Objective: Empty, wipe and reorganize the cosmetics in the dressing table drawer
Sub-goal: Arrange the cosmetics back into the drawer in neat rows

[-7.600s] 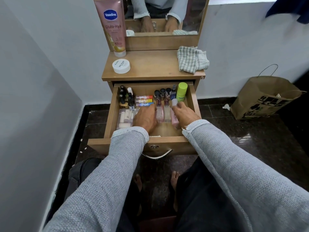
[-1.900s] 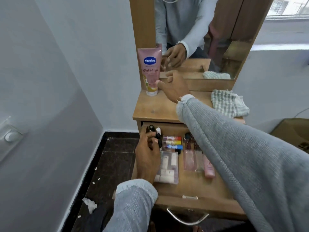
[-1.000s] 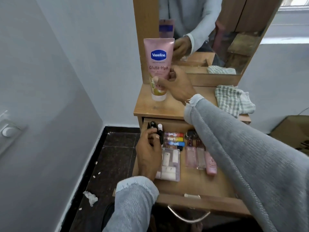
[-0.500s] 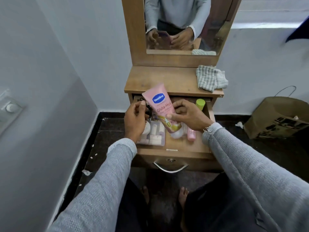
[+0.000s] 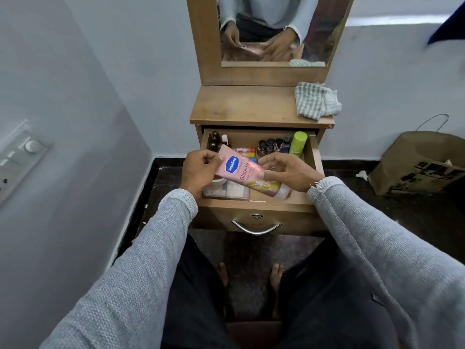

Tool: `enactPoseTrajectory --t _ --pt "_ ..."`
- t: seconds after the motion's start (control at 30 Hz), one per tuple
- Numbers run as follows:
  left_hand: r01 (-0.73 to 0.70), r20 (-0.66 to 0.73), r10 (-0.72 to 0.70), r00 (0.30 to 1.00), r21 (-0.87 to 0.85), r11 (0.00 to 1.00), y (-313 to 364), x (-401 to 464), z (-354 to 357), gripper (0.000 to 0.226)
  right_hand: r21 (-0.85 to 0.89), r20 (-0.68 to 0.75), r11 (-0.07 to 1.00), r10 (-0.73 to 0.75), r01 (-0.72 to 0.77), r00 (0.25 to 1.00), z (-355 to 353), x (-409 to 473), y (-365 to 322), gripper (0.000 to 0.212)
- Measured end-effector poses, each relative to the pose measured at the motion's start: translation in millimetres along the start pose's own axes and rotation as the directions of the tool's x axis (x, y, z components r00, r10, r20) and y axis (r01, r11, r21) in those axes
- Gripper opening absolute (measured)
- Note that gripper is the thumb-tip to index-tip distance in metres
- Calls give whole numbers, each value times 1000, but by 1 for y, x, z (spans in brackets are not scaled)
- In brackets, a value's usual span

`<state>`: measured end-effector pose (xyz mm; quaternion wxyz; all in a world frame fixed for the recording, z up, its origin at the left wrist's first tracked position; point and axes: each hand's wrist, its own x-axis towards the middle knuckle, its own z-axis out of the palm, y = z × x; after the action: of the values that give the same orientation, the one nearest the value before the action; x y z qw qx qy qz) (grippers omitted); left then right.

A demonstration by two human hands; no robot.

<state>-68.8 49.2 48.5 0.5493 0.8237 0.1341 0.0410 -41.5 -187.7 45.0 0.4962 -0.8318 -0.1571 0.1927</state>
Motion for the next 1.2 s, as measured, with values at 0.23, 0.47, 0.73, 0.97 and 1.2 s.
enactPoseTrajectory --t 0.23,0.47,0.73,0.97,1.2 --pt "131 146 -147 978 112 985 -6 -10 2 18 -249 44 968 29 -18 999 3 -20 13 54" --pt "117 266 -212 940 333 936 -5 -8 8 10 -327 57 942 97 -73 994 -3 -25 10 49" --pt "-2 276 -196 941 585 811 -8 -6 16 24 -315 21 946 88 -77 996 -2 -24 16 42" --pt "66 173 -198 965 572 818 -13 -7 20 35 -295 -122 944 117 -148 986 -3 -30 21 27" --pt "47 141 -152 978 561 827 -11 -9 21 24 -341 -147 909 202 -241 968 -2 -28 23 24"
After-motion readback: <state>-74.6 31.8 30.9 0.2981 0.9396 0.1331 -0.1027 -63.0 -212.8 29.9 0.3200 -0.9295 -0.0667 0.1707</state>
